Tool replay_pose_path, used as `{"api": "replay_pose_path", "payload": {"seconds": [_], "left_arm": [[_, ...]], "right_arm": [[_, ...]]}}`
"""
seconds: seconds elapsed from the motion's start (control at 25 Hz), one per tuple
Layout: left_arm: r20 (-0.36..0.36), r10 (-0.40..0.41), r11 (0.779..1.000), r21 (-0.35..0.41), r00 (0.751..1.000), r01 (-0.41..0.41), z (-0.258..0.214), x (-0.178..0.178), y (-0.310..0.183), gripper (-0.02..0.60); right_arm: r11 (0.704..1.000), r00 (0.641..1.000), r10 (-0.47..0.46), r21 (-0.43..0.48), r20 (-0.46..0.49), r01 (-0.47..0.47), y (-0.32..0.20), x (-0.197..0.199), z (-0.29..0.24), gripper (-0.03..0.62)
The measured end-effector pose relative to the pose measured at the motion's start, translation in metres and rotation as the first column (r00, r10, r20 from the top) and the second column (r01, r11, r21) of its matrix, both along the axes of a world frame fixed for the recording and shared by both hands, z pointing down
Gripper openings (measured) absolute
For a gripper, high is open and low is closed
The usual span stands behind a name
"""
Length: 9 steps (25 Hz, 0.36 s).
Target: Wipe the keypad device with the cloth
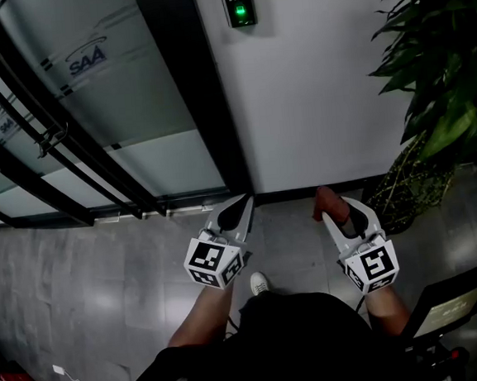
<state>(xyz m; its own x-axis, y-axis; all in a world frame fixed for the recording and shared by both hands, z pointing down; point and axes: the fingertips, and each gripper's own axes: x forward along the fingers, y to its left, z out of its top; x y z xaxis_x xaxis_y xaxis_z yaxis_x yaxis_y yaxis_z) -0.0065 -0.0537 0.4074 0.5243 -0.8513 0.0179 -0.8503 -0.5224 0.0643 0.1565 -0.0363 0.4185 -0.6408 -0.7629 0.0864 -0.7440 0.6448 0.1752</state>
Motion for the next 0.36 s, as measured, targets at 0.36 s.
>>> {"api": "replay_pose_path", "payload": {"seconds": [0.36], "left_arm": [[0.003, 0.013, 1.000, 0.003, 1.000, -0.013, 0.0004, 0.0032, 0.0043, 0.017]], "right_arm": [[1.000, 1.000, -0.015, 0.013, -0.006, 0.015, 0.0034, -0.0067, -0.0021, 0.144]]}}
